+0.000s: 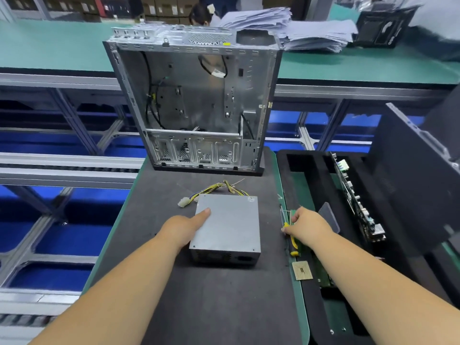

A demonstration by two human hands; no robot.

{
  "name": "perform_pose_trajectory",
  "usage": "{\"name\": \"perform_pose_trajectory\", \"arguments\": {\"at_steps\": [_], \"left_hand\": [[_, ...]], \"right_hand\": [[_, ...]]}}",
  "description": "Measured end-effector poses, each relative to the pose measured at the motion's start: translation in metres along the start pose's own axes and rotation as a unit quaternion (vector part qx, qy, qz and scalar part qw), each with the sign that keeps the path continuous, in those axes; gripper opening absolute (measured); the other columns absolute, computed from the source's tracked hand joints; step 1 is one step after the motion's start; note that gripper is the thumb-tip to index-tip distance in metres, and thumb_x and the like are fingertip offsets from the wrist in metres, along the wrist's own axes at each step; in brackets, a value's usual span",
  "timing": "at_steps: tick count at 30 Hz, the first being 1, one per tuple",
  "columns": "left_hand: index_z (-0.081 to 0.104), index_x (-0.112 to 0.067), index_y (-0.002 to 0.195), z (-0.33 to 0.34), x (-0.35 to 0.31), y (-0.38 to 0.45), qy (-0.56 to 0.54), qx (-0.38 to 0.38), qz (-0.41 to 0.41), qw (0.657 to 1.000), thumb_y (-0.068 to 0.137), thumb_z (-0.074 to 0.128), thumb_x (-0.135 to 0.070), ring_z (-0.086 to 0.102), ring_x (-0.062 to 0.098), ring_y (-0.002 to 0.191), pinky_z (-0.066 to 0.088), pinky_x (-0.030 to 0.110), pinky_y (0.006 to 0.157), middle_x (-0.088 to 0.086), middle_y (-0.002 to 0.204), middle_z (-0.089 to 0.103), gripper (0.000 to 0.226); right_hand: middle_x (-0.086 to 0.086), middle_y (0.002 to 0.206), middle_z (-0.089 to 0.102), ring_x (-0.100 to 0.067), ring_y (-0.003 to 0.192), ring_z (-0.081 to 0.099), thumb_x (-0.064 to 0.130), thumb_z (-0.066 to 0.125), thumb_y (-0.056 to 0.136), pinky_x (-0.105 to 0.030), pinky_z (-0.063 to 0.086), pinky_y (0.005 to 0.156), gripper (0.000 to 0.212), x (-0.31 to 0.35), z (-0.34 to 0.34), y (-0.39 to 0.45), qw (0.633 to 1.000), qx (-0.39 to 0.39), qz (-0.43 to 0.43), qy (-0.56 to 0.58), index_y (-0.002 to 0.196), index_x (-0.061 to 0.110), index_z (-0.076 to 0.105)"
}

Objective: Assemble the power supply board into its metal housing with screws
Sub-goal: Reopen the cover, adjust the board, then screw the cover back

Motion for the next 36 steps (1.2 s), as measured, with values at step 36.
{"name": "perform_pose_trajectory", "arguments": {"at_steps": [36], "left_hand": [[0.068,-0.035,0.090,-0.076,0.026,0.022,0.202,-0.120,0.212,0.949,0.079,0.076,-0.038,0.059,0.013,0.091,0.048,0.027,0.082,-0.012,0.095,0.057,0.014]], "right_hand": [[0.010,0.086,0.070,-0.013,0.074,0.061,0.030,0.077,0.080,-0.032,0.049,0.072,0.013,0.188,-0.005,-0.066,0.883,-0.051,-0.127,0.449,0.085,0.026,0.066]]}}
Point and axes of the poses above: each hand's wrist, its own y-axis towards the middle knuckle, its own z-axis out of the palm, x = y × z, the point moved 8 cm from there along y, towards the middle knuckle
